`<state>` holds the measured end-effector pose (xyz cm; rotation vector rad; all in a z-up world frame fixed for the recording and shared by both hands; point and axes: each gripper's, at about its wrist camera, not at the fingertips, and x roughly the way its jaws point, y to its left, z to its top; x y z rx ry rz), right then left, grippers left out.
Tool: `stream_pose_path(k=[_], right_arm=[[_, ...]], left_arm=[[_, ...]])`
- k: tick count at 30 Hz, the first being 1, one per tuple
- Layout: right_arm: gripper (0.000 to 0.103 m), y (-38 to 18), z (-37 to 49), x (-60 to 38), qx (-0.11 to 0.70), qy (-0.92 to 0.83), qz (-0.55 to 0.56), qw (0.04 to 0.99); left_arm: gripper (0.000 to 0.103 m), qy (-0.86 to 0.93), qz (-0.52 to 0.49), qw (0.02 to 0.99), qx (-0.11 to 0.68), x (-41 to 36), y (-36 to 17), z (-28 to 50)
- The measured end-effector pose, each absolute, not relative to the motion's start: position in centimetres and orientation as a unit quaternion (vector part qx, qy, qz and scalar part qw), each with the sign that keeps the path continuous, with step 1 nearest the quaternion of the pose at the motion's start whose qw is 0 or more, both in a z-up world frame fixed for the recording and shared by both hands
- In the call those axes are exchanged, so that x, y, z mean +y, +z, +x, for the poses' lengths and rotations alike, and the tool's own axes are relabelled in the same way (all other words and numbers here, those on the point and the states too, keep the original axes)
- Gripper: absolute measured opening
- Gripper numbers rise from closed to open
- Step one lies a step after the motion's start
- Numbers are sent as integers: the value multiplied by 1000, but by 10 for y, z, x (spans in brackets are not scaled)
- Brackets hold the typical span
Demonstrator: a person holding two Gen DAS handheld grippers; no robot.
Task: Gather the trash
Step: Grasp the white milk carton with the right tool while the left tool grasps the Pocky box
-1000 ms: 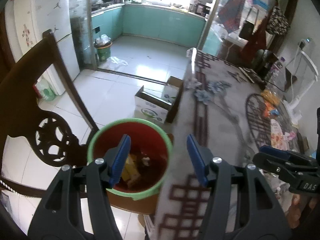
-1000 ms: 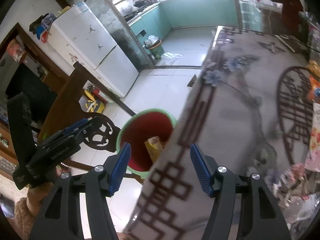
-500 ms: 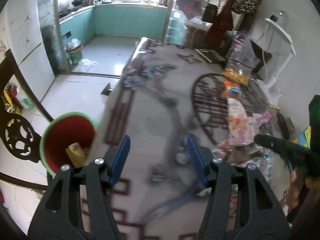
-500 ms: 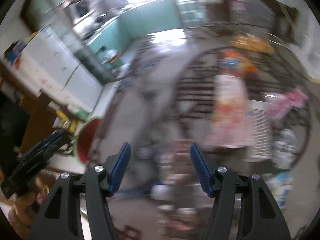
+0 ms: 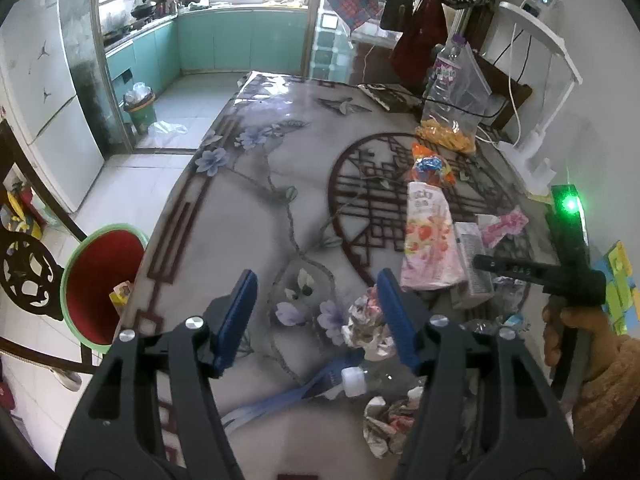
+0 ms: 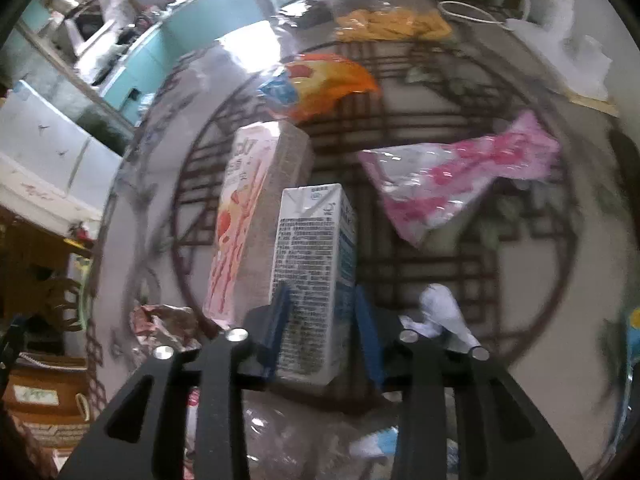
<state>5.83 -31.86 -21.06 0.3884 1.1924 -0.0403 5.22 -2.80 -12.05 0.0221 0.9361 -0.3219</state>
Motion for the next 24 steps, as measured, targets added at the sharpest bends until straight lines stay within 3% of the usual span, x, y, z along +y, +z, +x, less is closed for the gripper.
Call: stream_pose_path(k=[2, 4, 6, 10, 12, 14, 24], right_arm=[[53, -216, 65, -313, 564, -3, 187, 805], [53, -222, 70, -308, 569, 17, 192, 799], [61, -227, 72, -304, 573, 18, 181, 799], [61, -233, 77, -298, 584, 17, 145, 798], [39, -235, 78, -297, 586, 11, 128, 800], [35, -233, 77, -303, 583, 8, 137, 800], [36, -175, 45, -370, 499, -37, 238, 833]], left_arm=[[60, -154, 17, 877, 455, -37, -122, 56], [60, -159, 25, 874, 458, -48, -123, 60], [60, -166, 32, 870, 462, -58, -124, 65], [60, -189, 38, 860, 472, -84, -129, 81], [60, -200, 41, 855, 477, -95, -133, 89], [60, -213, 49, 849, 482, -112, -139, 98], [60, -265, 98, 799, 531, -194, -194, 144]])
